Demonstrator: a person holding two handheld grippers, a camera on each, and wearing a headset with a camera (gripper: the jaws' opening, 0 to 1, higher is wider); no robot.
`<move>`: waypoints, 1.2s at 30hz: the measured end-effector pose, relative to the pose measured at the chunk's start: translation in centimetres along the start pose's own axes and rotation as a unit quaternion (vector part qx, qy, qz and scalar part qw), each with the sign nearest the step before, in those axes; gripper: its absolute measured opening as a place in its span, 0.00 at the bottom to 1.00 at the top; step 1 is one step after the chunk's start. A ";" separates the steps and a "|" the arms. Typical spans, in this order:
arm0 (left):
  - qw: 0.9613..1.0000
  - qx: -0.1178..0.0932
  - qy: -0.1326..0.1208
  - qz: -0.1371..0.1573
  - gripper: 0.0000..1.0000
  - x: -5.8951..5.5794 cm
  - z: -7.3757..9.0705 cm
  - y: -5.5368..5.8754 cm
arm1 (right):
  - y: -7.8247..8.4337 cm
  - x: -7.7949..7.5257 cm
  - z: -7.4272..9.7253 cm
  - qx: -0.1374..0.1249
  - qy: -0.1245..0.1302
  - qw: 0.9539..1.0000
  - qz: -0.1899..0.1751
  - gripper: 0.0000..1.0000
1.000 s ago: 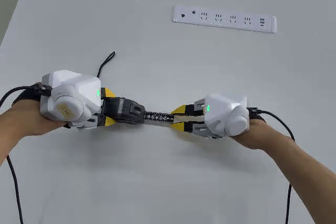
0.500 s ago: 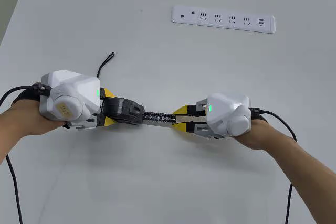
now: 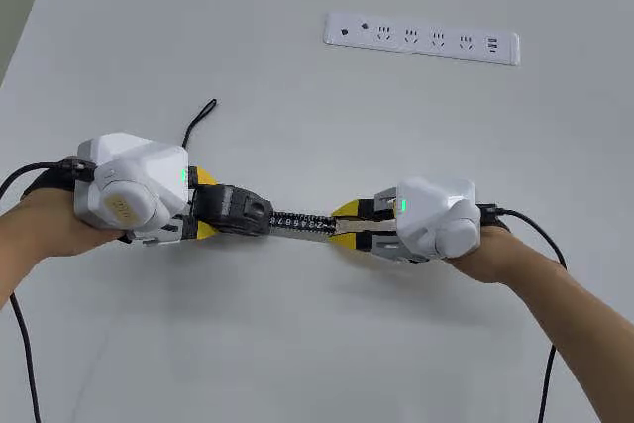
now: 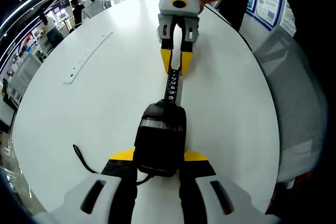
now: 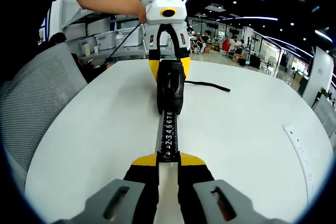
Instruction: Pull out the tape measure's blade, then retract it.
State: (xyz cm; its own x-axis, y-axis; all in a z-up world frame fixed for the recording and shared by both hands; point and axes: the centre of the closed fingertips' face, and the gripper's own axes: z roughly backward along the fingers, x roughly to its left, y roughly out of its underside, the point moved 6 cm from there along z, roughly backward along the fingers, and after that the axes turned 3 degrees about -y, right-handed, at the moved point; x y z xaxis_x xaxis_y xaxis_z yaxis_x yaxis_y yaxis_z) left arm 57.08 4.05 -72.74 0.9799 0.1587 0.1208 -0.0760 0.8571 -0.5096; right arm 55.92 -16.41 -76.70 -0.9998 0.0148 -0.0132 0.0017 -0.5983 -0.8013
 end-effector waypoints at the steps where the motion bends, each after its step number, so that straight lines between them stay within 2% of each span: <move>1: 1.000 0.000 0.000 0.000 0.26 0.0 0.0 0.0 | 0.0 0.0 0.0 0.000 0.000 1.000 0.000 0.11; 36: 1.000 -0.001 0.000 0.002 0.26 0.0 0.1 0.0 | 0.6 0.0 1.2 0.002 -0.004 1.000 -0.005 0.11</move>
State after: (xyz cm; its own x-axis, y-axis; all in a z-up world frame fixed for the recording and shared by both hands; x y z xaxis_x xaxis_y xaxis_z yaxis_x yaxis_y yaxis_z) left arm 57.03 4.12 -72.68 0.9797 0.1617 0.1184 -0.0796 0.8559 -0.5110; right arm 55.86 -17.70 -76.49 -0.9999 0.0145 -0.0003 -0.0085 -0.6009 -0.7993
